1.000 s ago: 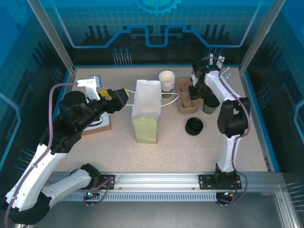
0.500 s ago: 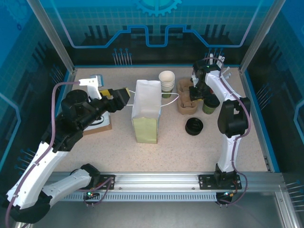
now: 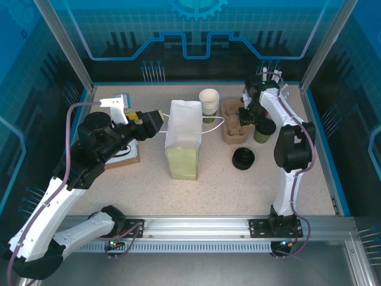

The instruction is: Pack the takeout coffee

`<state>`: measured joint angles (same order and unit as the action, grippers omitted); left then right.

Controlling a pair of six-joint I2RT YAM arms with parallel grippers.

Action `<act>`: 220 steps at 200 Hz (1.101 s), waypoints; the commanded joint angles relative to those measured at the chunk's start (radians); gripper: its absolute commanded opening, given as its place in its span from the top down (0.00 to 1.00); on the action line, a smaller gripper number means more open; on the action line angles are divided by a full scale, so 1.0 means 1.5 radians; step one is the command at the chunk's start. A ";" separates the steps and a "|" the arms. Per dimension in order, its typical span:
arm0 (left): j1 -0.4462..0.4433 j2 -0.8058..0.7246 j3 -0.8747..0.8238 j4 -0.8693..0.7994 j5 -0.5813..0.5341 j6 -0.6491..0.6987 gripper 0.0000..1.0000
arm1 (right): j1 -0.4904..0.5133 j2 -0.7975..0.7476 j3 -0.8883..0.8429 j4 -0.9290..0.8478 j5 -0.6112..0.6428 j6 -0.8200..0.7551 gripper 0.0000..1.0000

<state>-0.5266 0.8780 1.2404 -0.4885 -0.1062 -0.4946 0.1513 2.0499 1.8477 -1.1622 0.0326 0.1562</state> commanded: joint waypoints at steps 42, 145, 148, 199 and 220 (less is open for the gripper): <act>-0.001 -0.001 0.002 0.010 0.013 0.009 0.08 | -0.037 -0.052 -0.022 0.013 -0.100 0.013 0.83; -0.001 0.001 -0.001 0.014 0.018 0.003 0.08 | -0.068 -0.063 -0.078 0.040 -0.187 0.027 0.84; -0.001 0.001 -0.002 0.014 0.017 0.002 0.08 | -0.067 -0.063 -0.080 0.041 -0.189 0.027 0.84; -0.002 0.002 -0.004 0.015 0.017 0.000 0.08 | -0.067 -0.058 -0.094 0.056 -0.220 0.032 0.79; -0.001 0.002 -0.005 0.015 0.017 -0.001 0.08 | -0.067 -0.053 -0.090 0.059 -0.228 0.034 0.79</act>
<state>-0.5266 0.8780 1.2404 -0.4881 -0.0971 -0.4953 0.0570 1.9862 1.7145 -1.0866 -0.2565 0.1947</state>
